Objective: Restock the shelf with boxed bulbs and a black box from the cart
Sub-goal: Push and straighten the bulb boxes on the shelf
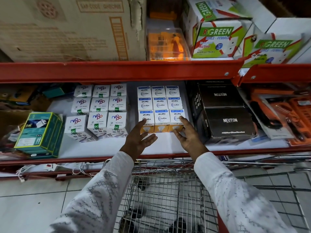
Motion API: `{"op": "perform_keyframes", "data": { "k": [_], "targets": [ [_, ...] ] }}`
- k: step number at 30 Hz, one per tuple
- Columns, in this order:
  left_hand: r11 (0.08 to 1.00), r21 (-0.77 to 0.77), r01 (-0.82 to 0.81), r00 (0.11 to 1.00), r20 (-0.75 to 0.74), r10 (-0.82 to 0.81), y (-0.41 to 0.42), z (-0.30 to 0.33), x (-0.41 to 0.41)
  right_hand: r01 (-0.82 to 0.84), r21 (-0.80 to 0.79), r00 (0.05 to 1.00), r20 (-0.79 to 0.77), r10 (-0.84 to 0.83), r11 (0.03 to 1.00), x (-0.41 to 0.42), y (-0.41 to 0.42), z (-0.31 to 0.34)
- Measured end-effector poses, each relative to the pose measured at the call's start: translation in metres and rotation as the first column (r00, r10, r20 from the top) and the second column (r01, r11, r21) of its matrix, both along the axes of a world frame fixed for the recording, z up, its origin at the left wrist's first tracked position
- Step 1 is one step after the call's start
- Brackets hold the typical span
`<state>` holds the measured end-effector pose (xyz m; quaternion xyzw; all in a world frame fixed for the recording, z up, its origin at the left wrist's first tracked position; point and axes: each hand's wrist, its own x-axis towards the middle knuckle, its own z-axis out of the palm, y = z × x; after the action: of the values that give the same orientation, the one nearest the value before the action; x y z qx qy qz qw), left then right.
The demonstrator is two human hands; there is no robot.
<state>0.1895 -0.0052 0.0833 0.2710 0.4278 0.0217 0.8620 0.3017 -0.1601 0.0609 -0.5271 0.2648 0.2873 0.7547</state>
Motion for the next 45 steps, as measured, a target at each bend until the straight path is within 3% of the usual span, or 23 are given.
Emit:
{"op": "perform_keyframes", "data": {
  "k": [14, 20, 27, 31, 35, 41, 45],
  "targets": [
    [0.999, -0.030, 0.023, 0.999, -0.041, -0.024, 0.002, 0.004, 0.000, -0.052, -0.046, 0.999, 0.000, 0.053, 0.998, -0.002, 0.000, 0.009],
    [0.978, -0.205, -0.041, 0.998, -0.051, 0.032, 0.002, 0.008, -0.029, 0.114, -0.060, 0.993, -0.017, -0.115, 0.992, -0.030, 0.008, 0.020],
    [0.970, -0.241, 0.002, 0.999, -0.033, -0.010, 0.031, 0.035, -0.090, 0.193, -0.023, 0.979, -0.059, -0.194, 0.981, -0.093, 0.043, 0.035],
    [0.983, -0.179, 0.026, 1.000, 0.009, -0.025, 0.070, 0.055, -0.124, 0.131, -0.009, 0.986, -0.099, -0.131, 0.991, -0.118, 0.080, 0.042],
    [1.000, -0.015, -0.011, 1.000, 0.018, 0.011, 0.114, 0.063, -0.145, 0.044, 0.064, 0.992, -0.122, -0.036, 0.997, -0.131, 0.116, 0.049],
    [0.967, 0.238, -0.092, 0.989, -0.090, 0.116, 0.162, 0.057, -0.161, -0.064, 0.100, 0.996, -0.056, 0.070, 0.993, -0.137, 0.145, 0.059],
    [0.954, 0.279, -0.114, 0.976, -0.147, 0.160, 0.171, 0.047, -0.162, -0.104, 0.051, 0.994, -0.036, 0.106, 0.993, -0.134, 0.158, 0.061]
  ]
}}
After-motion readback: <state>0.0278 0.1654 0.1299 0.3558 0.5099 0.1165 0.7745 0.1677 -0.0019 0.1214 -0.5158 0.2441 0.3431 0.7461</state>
